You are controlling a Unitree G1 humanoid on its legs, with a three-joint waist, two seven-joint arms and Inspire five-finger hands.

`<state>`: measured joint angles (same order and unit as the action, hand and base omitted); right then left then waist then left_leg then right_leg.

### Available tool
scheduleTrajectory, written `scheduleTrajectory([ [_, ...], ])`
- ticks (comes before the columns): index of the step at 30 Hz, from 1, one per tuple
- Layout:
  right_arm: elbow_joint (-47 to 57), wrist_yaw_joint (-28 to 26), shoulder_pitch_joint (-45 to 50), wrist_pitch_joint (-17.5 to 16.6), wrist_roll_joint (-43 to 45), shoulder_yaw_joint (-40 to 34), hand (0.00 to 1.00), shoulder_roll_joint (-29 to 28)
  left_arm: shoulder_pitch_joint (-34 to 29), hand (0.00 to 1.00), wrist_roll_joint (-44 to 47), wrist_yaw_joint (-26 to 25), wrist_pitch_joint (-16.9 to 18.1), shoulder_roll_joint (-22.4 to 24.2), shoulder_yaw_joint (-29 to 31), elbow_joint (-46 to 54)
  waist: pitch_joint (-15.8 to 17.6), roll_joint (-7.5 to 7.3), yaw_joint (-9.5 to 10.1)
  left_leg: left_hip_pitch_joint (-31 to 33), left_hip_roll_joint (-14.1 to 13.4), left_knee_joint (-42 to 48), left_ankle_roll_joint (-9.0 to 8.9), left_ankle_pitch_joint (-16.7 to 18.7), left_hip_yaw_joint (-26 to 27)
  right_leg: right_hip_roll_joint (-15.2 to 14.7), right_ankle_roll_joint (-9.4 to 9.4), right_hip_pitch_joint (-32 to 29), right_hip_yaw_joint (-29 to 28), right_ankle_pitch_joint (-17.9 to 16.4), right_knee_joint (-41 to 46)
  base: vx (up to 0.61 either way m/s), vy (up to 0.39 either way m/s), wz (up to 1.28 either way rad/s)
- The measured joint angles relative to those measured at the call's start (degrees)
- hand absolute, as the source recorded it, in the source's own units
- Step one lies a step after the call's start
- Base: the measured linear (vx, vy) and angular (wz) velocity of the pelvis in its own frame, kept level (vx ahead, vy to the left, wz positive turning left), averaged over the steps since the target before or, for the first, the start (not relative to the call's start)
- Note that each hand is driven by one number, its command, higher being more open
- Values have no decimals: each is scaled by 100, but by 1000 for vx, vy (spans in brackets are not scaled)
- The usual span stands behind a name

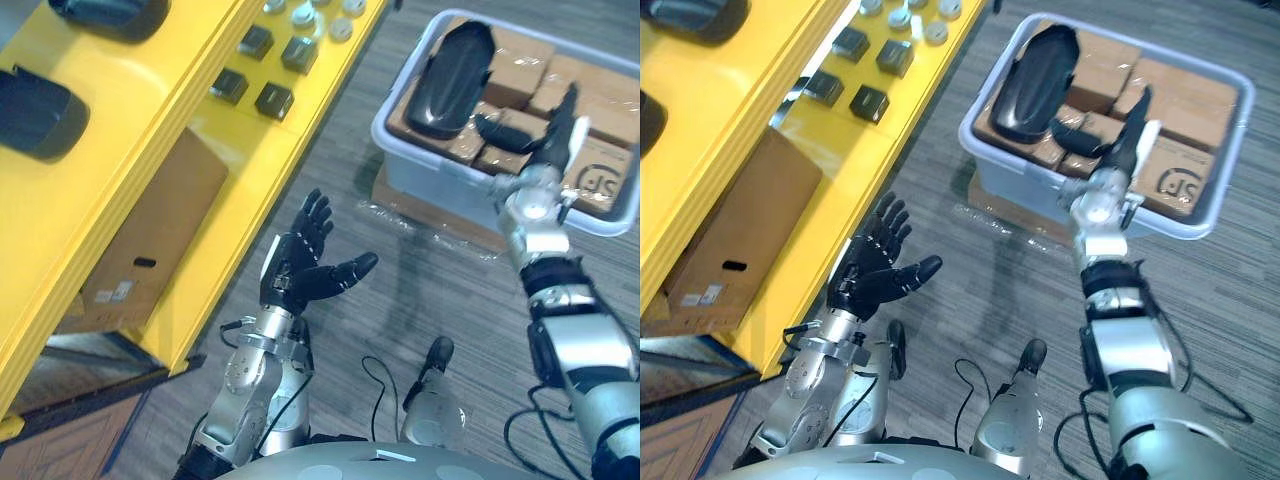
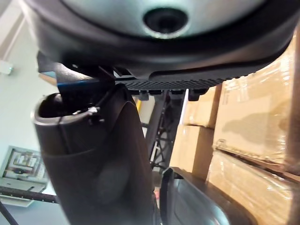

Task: Walk over and take three plastic housings, then place them on the shelf

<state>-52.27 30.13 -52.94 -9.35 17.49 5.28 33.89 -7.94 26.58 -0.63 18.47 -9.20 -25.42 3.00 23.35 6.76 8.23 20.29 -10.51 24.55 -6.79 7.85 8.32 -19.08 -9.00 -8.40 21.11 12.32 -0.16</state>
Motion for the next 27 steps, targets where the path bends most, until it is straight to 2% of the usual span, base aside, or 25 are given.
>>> scheduleTrajectory([
  [4, -704, 37, -673, 122, 388, 234, 100, 341, 110, 100, 48, -19, 32, 49, -133, -512, 203, 103, 208, 160, 25, 125, 15, -6, -103, -10, 8, -65, 81, 24, 19, -30, 38, 8],
  [6, -1128, 34, -1077, 207, 533, 443, 100, 524, 122, 100, 85, -34, 114, 127, -198, -702, 296, 206, 294, 351, 36, 201, 21, -10, -185, -13, 7, -175, 152, 24, 40, -64, 31, 12],
  [7, -1232, 33, -1202, 286, 548, 487, 100, 566, 142, 100, 87, -44, 150, 136, -207, -762, 345, 245, 310, 381, 36, 232, 22, -10, -203, -13, 7, -191, 167, 24, 51, -51, 26, 8],
  [9, -1591, 30, -1506, 566, 600, 636, 100, 774, 300, 100, 296, -94, 237, 221, -342, -971, 425, 356, 469, 563, 35, 315, 34, -16, -232, -20, 7, -343, 179, 24, 112, -87, 40, 3],
  [12, -1762, 71, -1592, 808, 597, 722, 100, 871, 419, 100, 486, -173, 337, 319, -472, -1224, 480, 402, 587, 741, 35, 390, 45, -22, -270, -22, 7, -471, 227, 23, 128, -71, 30, 3],
  [14, -1830, 248, -1745, 966, 597, 786, 100, 937, 470, 100, 596, -205, 433, 393, -530, -1476, 519, 485, 608, 833, 49, 439, 57, -20, -305, -39, 6, -542, 239, 23, 182, -77, 48, 5],
  [15, -1868, 311, -1915, 1083, 602, 894, 0, 986, 482, 100, 737, -213, 456, 416, -541, -1597, 519, 486, 627, 940, 77, 441, 82, -38, -312, -64, 6, -662, 239, 23, 211, -103, 64, 4],
  [21, -1906, 421, -2043, 1717, 878, 1107, 0, 1643, 528, 100, 1007, -241, 503, 471, -578, -1977, 510, 501, 868, 1261, 118, 541, 109, -58, -422, -86, -10, -837, 362, 33, 220, -46, 33, 10],
  [22, -1894, 323, -2045, 2006, 863, 1123, 0, 1824, 523, 100, 1153, -236, 539, 475, -571, -1987, 505, 507, 919, 1321, 133, 540, 116, -65, -473, -86, -10, -854, 413, 33, 221, -29, 20, 13],
  [25, -1937, 107, -2030, 2309, 874, 1125, 0, 2181, 510, 100, 1155, -238, 643, 419, -551, -2045, 504, 510, 963, 1340, 144, 524, 115, -67, -513, -86, -9, -840, 482, 29, 233, -19, 10, 9],
  [27, -1953, 6, -1987, 2366, 862, 1125, 0, 2264, 498, 100, 1159, -237, 666, 387, -531, -2044, 500, 516, 960, 1340, 143, 514, 112, -69, -525, -86, 1, -841, 514, 16, 247, 0, 0, 0],
])
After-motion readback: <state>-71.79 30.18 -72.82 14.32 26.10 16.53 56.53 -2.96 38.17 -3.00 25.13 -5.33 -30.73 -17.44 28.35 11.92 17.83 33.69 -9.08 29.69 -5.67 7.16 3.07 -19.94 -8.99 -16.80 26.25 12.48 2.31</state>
